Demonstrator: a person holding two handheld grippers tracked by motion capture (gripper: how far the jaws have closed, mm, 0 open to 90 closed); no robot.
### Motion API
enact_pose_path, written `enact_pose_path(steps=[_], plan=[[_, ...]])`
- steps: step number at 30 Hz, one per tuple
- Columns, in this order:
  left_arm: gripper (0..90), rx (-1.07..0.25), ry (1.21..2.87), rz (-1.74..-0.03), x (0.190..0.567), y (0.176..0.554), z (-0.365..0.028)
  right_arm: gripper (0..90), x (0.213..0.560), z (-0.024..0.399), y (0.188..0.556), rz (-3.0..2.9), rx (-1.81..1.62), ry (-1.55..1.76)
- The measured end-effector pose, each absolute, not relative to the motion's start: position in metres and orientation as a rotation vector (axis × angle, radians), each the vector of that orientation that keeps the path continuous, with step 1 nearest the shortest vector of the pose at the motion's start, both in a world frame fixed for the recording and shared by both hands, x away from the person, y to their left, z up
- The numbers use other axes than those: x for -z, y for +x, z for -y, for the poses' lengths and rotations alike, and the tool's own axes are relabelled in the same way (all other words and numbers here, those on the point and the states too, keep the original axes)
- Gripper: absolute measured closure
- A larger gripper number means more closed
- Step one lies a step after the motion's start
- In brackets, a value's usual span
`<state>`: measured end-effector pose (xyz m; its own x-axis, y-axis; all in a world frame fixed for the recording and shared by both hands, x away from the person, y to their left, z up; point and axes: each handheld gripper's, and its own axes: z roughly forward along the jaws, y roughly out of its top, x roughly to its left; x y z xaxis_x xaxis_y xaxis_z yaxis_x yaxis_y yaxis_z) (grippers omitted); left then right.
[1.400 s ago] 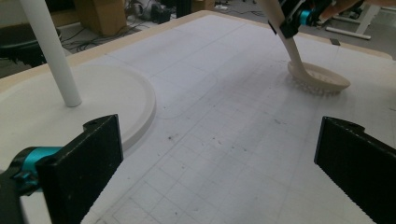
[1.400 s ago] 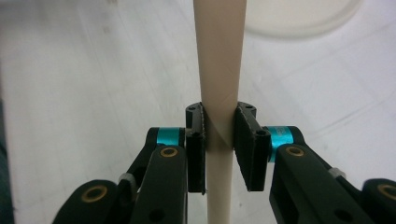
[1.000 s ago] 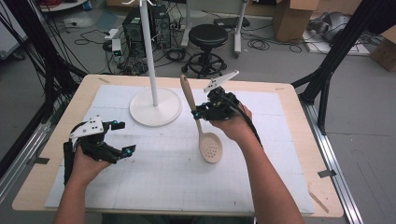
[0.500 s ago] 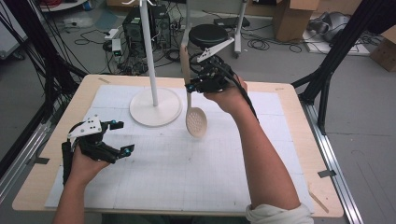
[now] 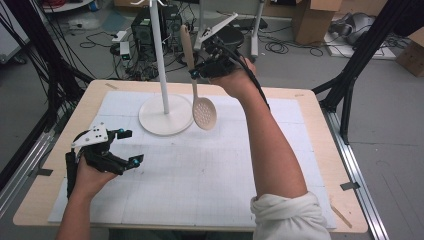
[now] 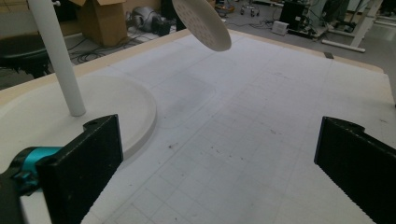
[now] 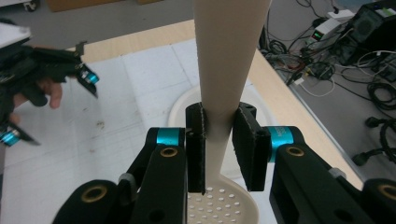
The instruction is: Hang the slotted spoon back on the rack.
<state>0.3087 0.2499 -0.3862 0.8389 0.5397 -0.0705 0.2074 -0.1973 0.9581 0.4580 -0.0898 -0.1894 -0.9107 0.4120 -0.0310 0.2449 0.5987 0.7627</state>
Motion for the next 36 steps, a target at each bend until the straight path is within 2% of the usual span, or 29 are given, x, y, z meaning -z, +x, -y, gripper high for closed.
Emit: enact_pose_path(steps=[21,36], plan=[[1.7,-0.341,1.783,-0.572,0.386,0.308,-0.249,75.1,0.158,0.062,0.492,-2.607,-1.097,0.607],[1.7,-0.339,1.775,-0.567,0.385,0.308,-0.250,75.1,0.154,0.048,0.497,-2.607,-1.065,0.647]])
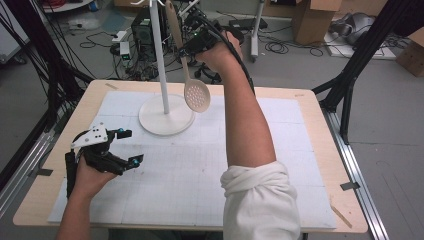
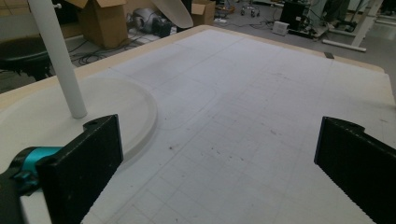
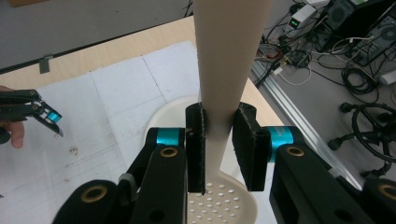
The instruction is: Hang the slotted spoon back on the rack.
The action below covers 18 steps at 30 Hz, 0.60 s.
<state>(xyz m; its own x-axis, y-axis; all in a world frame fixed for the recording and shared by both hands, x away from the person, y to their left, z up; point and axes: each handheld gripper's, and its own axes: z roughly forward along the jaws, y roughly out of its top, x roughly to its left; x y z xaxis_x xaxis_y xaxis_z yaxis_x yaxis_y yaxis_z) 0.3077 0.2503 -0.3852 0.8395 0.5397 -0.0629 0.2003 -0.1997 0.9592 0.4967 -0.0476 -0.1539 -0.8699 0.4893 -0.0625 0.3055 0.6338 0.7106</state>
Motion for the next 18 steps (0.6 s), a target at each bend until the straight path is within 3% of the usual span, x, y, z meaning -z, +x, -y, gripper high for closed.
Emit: enact_pose_path(steps=[18], plan=[[1.7,-0.336,1.775,-0.569,0.3855,0.3068,-0.2507,75.2,0.1538,0.0378,0.5021,-2.600,-1.010,0.724]])
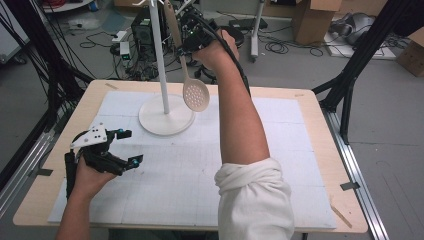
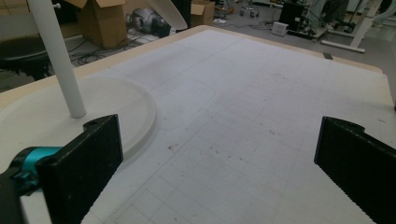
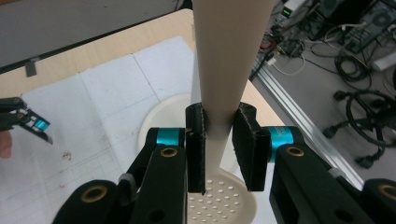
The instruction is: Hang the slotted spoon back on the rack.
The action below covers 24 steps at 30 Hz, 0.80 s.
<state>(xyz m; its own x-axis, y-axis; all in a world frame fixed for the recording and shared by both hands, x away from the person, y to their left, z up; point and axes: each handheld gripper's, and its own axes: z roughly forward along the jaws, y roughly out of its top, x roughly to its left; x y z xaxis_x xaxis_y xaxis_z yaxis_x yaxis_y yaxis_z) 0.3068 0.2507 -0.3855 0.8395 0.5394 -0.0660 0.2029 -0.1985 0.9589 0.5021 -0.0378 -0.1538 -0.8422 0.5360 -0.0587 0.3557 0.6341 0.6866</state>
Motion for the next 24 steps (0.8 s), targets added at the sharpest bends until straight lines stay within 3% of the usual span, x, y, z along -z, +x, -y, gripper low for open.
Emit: enact_pose_path(steps=[20,22,23,24], plan=[[1.7,-0.337,1.783,-0.555,0.385,0.306,-0.250,74.9,0.156,0.037,0.513,-2.618,-1.023,0.725],[1.7,-0.337,1.783,-0.557,0.385,0.305,-0.250,70.0,0.158,0.034,0.514,-2.620,-1.028,0.742],[1.7,-0.336,1.780,-0.558,0.385,0.305,-0.250,58.3,0.159,0.033,0.514,-2.610,-1.044,0.750],[1.7,-0.337,1.778,-0.561,0.386,0.305,-0.250,54.5,0.160,0.032,0.514,-2.606,-1.039,0.760]])
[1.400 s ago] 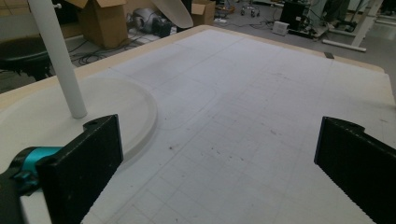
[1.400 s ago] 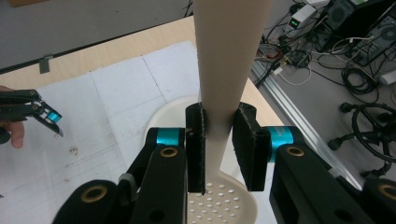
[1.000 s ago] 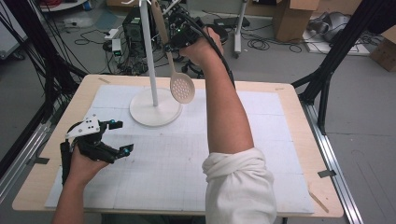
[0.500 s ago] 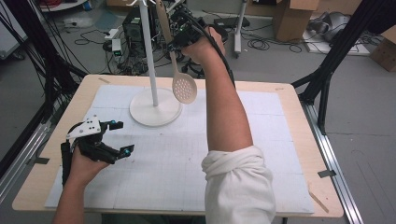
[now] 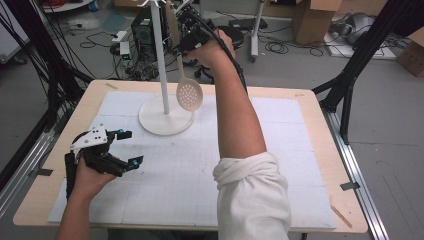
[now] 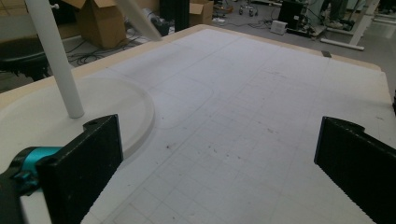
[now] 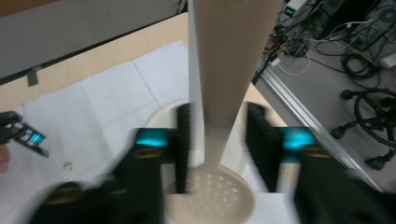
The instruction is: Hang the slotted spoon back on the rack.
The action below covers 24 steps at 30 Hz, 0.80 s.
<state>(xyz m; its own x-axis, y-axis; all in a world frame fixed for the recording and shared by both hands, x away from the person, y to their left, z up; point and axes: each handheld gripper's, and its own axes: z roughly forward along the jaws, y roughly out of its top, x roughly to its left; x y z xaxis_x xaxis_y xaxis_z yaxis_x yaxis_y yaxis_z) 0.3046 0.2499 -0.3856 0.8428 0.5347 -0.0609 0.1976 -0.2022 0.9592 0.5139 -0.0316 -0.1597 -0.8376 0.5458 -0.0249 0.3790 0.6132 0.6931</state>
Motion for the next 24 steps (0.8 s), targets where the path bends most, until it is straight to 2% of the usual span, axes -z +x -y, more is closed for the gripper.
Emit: enact_pose_path(steps=[4,8,24], plan=[[1.7,-0.341,1.787,-0.561,0.386,0.304,-0.250,48.1,0.159,0.031,0.508,-2.597,-1.030,0.750],[1.7,-0.340,1.790,-0.564,0.387,0.304,-0.249,45.6,0.157,0.037,0.498,-2.577,-1.057,0.701],[1.7,-0.326,1.788,-0.560,0.387,0.304,-0.248,37.2,0.173,0.104,0.456,-2.520,-1.262,0.677]])
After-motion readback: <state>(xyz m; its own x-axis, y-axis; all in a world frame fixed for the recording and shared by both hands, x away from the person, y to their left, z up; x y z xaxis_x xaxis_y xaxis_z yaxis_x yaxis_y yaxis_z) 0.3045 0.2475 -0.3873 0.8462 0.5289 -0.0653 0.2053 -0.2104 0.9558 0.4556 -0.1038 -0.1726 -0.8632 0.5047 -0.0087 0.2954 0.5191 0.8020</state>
